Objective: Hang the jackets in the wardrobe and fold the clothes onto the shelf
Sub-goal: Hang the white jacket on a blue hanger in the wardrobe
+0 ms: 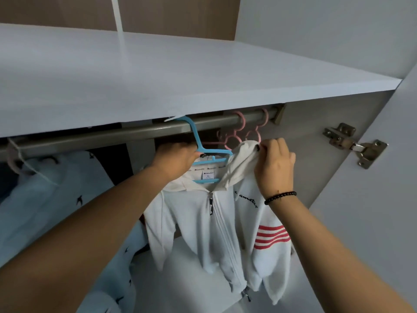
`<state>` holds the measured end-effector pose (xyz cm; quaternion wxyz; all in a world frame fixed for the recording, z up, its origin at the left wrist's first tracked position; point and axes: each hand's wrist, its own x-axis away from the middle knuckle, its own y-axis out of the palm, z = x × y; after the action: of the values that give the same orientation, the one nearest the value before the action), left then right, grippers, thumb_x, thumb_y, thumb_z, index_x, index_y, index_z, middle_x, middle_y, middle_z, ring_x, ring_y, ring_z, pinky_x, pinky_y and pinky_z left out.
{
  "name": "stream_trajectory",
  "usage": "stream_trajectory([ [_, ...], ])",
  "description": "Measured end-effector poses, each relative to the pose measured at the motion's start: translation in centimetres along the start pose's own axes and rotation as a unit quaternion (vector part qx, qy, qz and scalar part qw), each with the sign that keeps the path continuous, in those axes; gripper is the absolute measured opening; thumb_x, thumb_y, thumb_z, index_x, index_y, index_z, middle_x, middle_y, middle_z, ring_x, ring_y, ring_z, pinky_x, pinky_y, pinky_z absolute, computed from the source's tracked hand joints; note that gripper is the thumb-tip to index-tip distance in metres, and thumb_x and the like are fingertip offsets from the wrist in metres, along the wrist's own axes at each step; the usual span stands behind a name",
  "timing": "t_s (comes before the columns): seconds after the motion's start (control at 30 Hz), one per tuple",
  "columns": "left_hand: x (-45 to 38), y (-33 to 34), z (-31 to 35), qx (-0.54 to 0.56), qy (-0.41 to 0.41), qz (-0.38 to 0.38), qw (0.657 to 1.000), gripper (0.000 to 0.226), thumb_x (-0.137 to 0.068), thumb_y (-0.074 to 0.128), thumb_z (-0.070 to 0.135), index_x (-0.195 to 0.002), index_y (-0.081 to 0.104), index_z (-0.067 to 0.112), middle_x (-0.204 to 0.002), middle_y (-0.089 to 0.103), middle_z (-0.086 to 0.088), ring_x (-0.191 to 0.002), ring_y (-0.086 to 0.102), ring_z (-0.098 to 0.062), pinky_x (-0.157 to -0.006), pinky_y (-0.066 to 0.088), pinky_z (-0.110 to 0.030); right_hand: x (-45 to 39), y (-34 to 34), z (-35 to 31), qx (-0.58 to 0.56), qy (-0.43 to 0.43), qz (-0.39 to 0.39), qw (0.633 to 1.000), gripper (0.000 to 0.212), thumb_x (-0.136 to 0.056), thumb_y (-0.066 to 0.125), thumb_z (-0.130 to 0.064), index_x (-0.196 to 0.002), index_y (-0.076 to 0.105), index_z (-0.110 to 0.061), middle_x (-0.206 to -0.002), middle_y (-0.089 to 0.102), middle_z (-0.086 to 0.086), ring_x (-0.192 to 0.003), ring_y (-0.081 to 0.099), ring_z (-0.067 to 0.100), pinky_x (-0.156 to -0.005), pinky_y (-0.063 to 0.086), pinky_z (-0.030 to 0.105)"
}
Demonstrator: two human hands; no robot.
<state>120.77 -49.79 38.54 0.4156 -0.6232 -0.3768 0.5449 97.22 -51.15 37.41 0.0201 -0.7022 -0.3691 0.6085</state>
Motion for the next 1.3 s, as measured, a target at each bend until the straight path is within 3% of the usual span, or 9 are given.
stream_trajectory([
  [0.23,-1.0,0.1,0.6,0.036,-0.036,-0.018,0.999,0.037,-0.101,0.035,0.042,-0.124,0.058,0.024,-0.104,0.068,-0.007,-0.091,0.063,-0.029,-0.066,0.039,-0.030,1.8,-2.3,0.7,-0.005,-0.115,0.045,0.992,0.018,-0.081,0.055,0.008,-0.086,0.052,-0.009,-0.077,0.052,0.013,-0.075,0.038,0.024,-0.072,0.025,0.033],
  [0.43,-0.1,-0.7,-0.5,-0.008,-0.020,-0.041,0.999,0.032,-0.102,0.038,0.038,-0.122,0.059,0.024,-0.113,0.066,-0.003,-0.098,0.062,-0.026,-0.075,0.045,-0.031,6.2,0.3,-0.8,-0.010,-0.211,-0.075,0.975,0.033,-0.070,0.064,0.014,-0.086,0.052,-0.013,-0.077,0.053,0.004,-0.072,0.039,0.020,-0.073,0.024,0.032],
  [0.53,0.3,-0.8,-1.6,-0.006,-0.020,-0.037,0.999,0.034,-0.100,0.040,0.041,-0.120,0.061,0.023,-0.112,0.065,-0.004,-0.099,0.061,-0.025,-0.079,0.046,-0.031,6.3,1.1,-0.7,-0.021,-0.254,-0.126,0.959,0.022,-0.075,0.066,0.007,-0.083,0.058,-0.012,-0.077,0.055,0.002,-0.070,0.043,0.020,-0.071,0.028,0.032],
  [0.6,0.6,-0.8,-1.8,-0.002,-0.027,-0.028,0.999,0.035,-0.099,0.043,0.041,-0.121,0.062,0.022,-0.115,0.064,-0.005,-0.104,0.059,-0.025,-0.083,0.044,-0.030,4.9,1.2,-0.8,-0.040,-0.232,-0.145,0.961,0.005,-0.084,0.061,-0.007,-0.085,0.062,-0.012,-0.080,0.056,0.003,-0.071,0.050,0.024,-0.070,0.030,0.034],
  [0.7,1.1,-0.3,-1.7,0.051,-0.061,-0.023,0.997,0.037,-0.099,0.045,0.039,-0.131,0.056,0.025,-0.126,0.057,-0.004,-0.116,0.053,-0.024,-0.093,0.042,-0.031,2.2,1.1,-1.6,-0.094,-0.106,-0.182,0.973,0.023,-0.085,0.061,-0.021,-0.103,0.060,-0.007,-0.099,0.055,0.010,-0.089,0.051,0.027,-0.076,0.041,0.037],
  [0.83,2.5,0.1,-1.8,0.108,-0.076,-0.007,0.991,0.041,-0.098,0.049,0.034,-0.138,0.049,0.027,-0.139,0.049,0.002,-0.124,0.049,-0.021,-0.096,0.045,-0.035,-0.2,2.5,-3.6,-0.149,-0.036,-0.385,0.910,0.047,-0.083,0.067,-0.025,-0.125,0.051,-0.011,-0.122,0.053,0.007,-0.110,0.052,0.023,-0.091,0.044,0.030],
  [0.9,3.7,-0.4,-2.0,0.144,-0.088,0.032,0.985,0.041,-0.097,0.052,0.030,-0.138,0.050,0.025,-0.141,0.050,0.003,-0.123,0.051,-0.021,-0.096,0.047,-0.037,-0.5,3.5,-4.6,-0.151,-0.040,-0.414,0.897,0.045,-0.084,0.066,-0.026,-0.125,0.052,-0.014,-0.124,0.054,0.005,-0.111,0.054,0.021,-0.093,0.045,0.030],
  [1.03,7.0,-1.7,-3.8,0.175,-0.128,0.155,0.964,0.032,-0.094,0.049,0.026,-0.119,0.067,0.015,-0.123,0.064,-0.005,-0.100,0.064,-0.027,-0.083,0.052,-0.034,-0.8,4.5,-6.6,-0.166,-0.025,-0.454,0.875,0.033,-0.088,0.060,-0.023,-0.120,0.054,-0.018,-0.119,0.059,0.007,-0.106,0.058,0.025,-0.089,0.047,0.032],
  [1.3,15.5,-5.0,-7.6,0.090,-0.252,0.209,0.941,0.025,-0.082,0.051,0.020,-0.086,0.072,0.007,-0.078,0.068,-0.012,-0.069,0.064,-0.030,-0.057,0.050,-0.033,-1.1,5.0,-10.6,-0.181,-0.003,-0.509,0.841,0.030,-0.097,0.046,-0.025,-0.120,0.050,-0.007,-0.113,0.063,0.018,-0.099,0.060,0.035,-0.077,0.047,0.034],
])
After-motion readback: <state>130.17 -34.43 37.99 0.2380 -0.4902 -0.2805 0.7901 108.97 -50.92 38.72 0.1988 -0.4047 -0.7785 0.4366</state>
